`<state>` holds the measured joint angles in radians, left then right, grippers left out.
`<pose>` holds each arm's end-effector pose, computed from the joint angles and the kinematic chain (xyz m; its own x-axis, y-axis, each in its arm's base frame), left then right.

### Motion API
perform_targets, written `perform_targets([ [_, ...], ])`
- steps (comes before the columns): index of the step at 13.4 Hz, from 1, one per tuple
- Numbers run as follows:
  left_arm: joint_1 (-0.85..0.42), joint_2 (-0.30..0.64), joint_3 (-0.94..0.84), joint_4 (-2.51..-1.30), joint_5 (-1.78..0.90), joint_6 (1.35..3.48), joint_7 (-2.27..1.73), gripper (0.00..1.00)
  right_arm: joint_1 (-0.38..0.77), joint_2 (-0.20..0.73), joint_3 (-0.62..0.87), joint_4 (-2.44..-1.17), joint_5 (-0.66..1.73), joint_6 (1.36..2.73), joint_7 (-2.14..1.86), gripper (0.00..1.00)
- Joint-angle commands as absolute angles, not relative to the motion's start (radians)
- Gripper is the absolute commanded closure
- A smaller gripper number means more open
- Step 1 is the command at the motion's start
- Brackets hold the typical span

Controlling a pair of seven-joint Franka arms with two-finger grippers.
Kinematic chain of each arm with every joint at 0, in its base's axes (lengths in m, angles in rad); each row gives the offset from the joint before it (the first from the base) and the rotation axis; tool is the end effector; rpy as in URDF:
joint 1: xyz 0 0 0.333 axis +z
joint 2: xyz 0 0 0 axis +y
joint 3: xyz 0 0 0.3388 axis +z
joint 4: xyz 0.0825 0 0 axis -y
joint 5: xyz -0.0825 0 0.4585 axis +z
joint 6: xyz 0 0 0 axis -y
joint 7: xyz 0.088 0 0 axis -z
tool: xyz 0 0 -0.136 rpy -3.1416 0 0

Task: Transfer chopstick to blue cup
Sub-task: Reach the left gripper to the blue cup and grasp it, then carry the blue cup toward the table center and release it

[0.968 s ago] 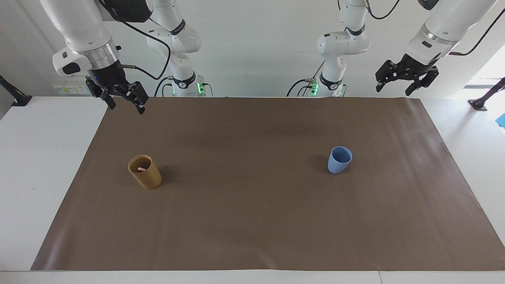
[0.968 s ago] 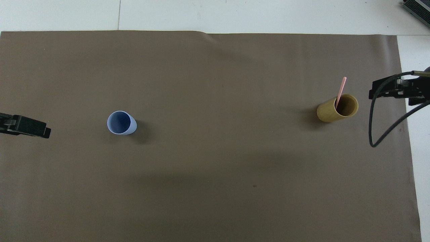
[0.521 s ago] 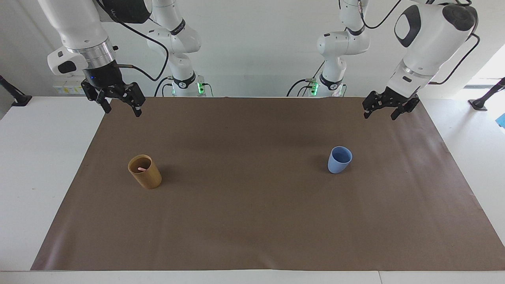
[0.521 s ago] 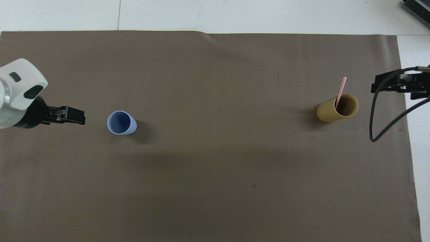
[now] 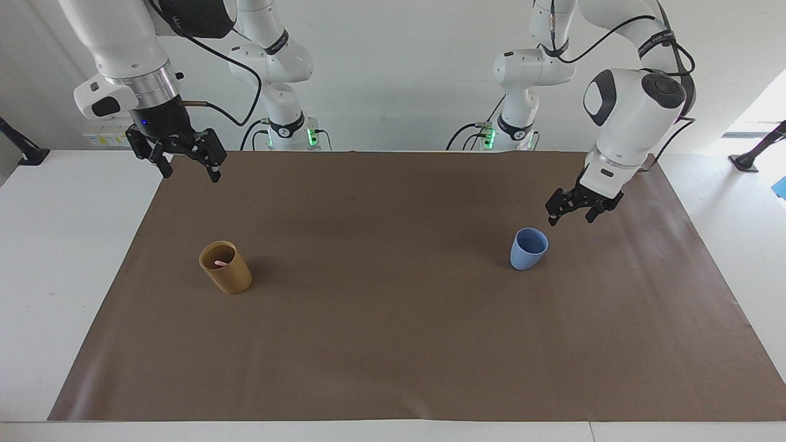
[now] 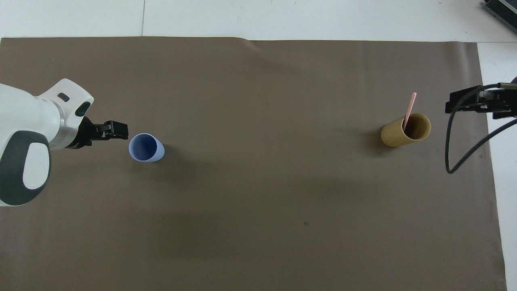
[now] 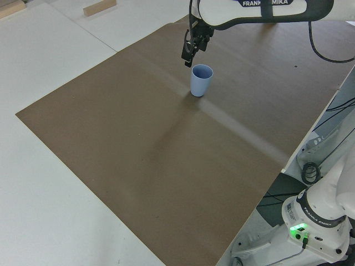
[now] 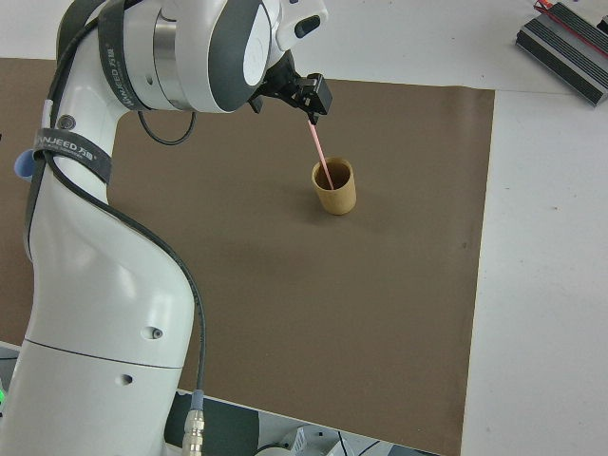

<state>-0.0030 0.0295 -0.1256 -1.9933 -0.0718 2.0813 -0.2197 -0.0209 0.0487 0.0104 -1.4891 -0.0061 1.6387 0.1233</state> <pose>0.6309 -0.0867 0.4129 0.9912 0.1257 0.0412 0.1222 -0.9893 0.0791 0.6556 -0.0078 0.6385 0.9860 -0.1330 0.1007 -0.1330 -0.9911 -0.0068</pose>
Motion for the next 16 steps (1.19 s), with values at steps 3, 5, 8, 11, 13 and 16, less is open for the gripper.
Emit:
perform_targets([
  [3, -0.066, 0.077, -0.112, -2.083, -0.086, 2.184, -0.305, 0.0, -0.031, 0.032, 0.021, -1.514, -0.002, 1.655, 0.1, 0.0],
  [5, -0.064, 0.083, -0.11, -2.111, -0.086, 2.194, -0.295, 0.0, -0.028, 0.032, 0.021, -1.516, 0.003, 1.663, 0.106, 0.0],
  [8, -0.064, 0.08, -0.11, -2.115, -0.086, 2.201, -0.293, 0.0, -0.028, 0.022, 0.021, -1.535, 0.006, 1.661, 0.107, 0.0],
  [11, -0.061, 0.074, -0.11, -2.131, -0.086, 2.198, -0.29, 0.97, -0.023, 0.012, 0.021, -1.549, 0.012, 1.66, 0.107, 0.0],
  [13, -0.064, 0.075, -0.11, -2.128, -0.086, 2.201, -0.288, 1.0, -0.025, 0.012, 0.021, -1.549, 0.012, 1.664, 0.106, 0.0],
  [16, -0.064, 0.08, -0.109, -2.117, -0.084, 2.2, -0.273, 1.0, -0.028, 0.012, 0.021, -1.552, 0.012, 1.663, 0.091, 0.0],
])
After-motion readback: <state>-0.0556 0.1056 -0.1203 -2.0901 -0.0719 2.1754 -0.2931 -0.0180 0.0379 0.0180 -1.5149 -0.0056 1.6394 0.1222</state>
